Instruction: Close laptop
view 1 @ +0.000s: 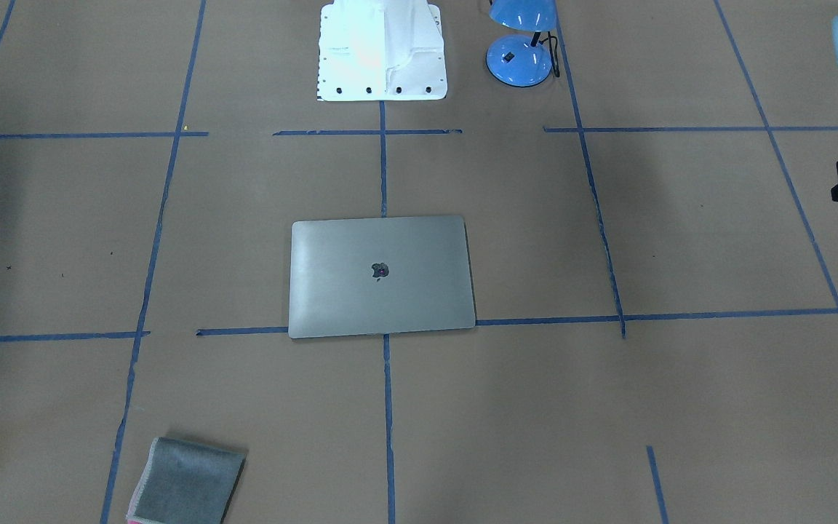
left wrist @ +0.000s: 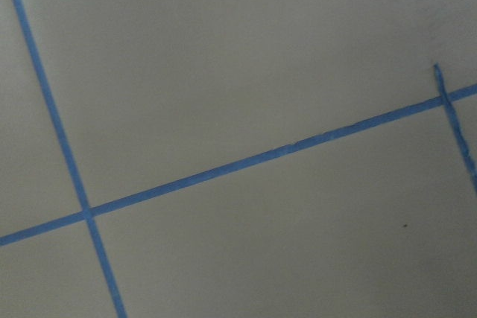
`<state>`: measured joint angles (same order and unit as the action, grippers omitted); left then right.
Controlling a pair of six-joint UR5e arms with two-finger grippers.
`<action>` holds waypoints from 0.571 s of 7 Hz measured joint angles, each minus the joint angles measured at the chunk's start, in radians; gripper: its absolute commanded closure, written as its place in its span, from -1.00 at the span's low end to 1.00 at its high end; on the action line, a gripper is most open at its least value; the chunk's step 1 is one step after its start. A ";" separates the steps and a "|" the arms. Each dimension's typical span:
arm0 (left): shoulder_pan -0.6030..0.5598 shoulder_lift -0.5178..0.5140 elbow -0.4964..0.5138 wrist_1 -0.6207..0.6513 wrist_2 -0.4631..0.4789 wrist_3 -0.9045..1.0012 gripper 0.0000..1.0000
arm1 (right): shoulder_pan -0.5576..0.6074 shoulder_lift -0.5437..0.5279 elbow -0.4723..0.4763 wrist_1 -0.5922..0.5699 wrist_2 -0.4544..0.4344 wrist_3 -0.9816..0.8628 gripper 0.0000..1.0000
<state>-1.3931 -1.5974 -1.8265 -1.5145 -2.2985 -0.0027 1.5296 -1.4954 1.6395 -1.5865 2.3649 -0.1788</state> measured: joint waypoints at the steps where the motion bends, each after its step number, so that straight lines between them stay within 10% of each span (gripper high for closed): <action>1: -0.018 0.065 0.003 -0.007 -0.003 0.012 -0.99 | 0.036 -0.041 -0.001 -0.026 0.013 -0.027 -0.98; 4: -0.027 0.164 0.018 -0.007 -0.045 0.018 -0.99 | 0.054 -0.081 -0.001 -0.030 0.028 0.079 -0.99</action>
<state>-1.4199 -1.4334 -1.8082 -1.5214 -2.3435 0.0151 1.5834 -1.5762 1.6384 -1.6169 2.3930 -0.0997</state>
